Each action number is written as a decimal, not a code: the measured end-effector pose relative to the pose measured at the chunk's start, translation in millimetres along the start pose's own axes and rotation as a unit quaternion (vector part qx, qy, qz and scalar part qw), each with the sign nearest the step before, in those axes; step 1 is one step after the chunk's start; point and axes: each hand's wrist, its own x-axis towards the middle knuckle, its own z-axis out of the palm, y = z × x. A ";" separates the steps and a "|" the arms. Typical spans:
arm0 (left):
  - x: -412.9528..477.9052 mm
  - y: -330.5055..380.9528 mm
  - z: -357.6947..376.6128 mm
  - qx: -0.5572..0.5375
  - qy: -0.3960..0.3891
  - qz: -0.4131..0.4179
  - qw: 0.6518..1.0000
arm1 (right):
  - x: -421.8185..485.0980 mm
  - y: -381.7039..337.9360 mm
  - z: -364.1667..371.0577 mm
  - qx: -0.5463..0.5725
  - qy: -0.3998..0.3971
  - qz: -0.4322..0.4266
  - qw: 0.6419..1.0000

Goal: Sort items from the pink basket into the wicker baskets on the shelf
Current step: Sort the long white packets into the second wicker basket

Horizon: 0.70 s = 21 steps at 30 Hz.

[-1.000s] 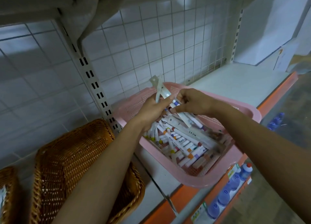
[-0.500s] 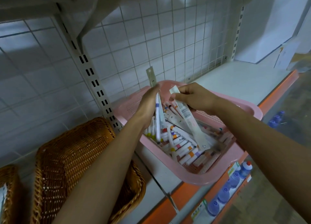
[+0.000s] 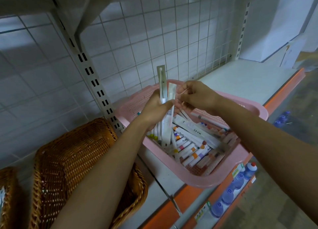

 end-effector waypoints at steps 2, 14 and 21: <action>4.9 -0.8 -3.2 -0.017 0.074 -0.029 0.997 | 0.7 7.9 -1.1 -0.227 -0.035 0.015 0.973; 5.6 13.5 -11.9 -0.392 0.230 -0.102 0.885 | -6.3 6.6 -2.9 -0.383 -0.178 0.109 0.900; 3.1 11.0 -12.0 -0.156 0.267 -0.057 0.949 | -8.9 -6.3 -6.8 -0.205 -0.058 0.068 0.975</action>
